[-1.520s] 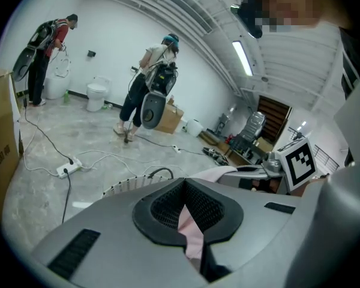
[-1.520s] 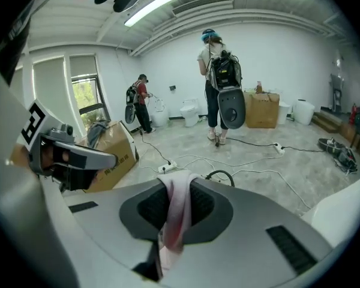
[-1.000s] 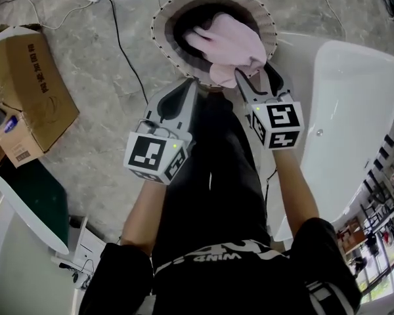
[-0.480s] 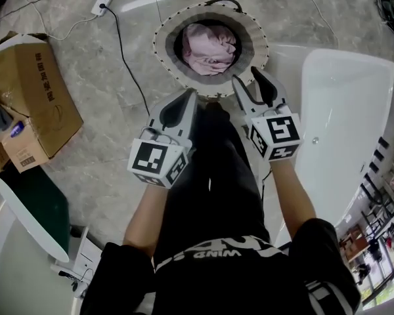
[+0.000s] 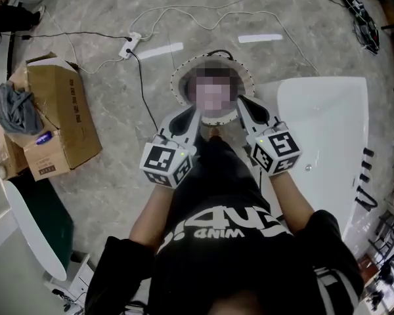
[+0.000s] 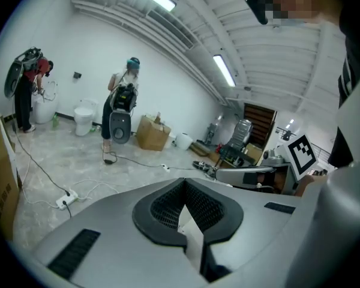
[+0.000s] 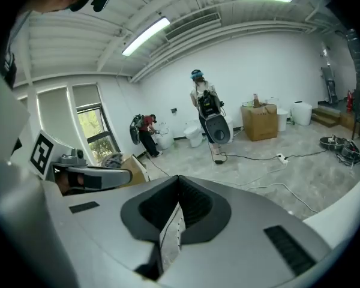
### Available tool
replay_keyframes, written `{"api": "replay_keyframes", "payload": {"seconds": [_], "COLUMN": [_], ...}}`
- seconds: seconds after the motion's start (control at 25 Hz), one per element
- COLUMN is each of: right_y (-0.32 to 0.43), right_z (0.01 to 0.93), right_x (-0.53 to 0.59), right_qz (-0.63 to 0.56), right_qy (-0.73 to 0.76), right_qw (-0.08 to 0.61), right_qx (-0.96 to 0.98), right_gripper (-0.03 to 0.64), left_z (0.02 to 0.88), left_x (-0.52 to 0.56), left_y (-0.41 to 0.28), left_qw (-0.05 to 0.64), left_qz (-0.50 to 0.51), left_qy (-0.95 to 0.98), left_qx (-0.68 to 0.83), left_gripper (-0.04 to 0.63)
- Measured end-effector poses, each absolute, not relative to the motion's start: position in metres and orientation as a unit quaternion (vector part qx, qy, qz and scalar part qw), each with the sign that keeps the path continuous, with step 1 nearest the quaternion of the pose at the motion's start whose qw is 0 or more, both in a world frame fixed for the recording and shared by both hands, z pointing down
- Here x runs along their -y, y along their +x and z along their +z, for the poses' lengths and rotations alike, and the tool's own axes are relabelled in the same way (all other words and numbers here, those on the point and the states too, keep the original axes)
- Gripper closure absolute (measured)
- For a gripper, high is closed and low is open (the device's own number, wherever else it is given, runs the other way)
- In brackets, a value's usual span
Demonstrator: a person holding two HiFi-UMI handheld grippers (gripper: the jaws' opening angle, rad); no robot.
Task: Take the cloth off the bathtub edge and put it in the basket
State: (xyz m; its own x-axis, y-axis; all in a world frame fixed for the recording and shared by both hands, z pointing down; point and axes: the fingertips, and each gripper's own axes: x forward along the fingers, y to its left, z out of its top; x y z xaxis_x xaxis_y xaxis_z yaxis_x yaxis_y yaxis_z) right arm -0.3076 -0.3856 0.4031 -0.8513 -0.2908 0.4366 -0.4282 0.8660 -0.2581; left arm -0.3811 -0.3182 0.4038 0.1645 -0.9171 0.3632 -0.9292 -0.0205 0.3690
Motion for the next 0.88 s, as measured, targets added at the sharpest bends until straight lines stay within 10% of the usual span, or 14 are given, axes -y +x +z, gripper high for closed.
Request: {"api": "replay_keyframes", "payload": {"seconds": [0.88], "right_y": [-0.291], "right_z": [0.294], "right_x": [0.344], "right_qz": [0.113], "right_qy": [0.159], "right_qw": [0.084], "right_qx": [0.977], "right_gripper": [0.603], "left_z": [0.292], "left_x": [0.288], "left_y": [-0.378], "left_qw": [0.17], "left_qz": [-0.015], "left_qy": [0.724], "left_qx": [0.668], "left_gripper": [0.581]}}
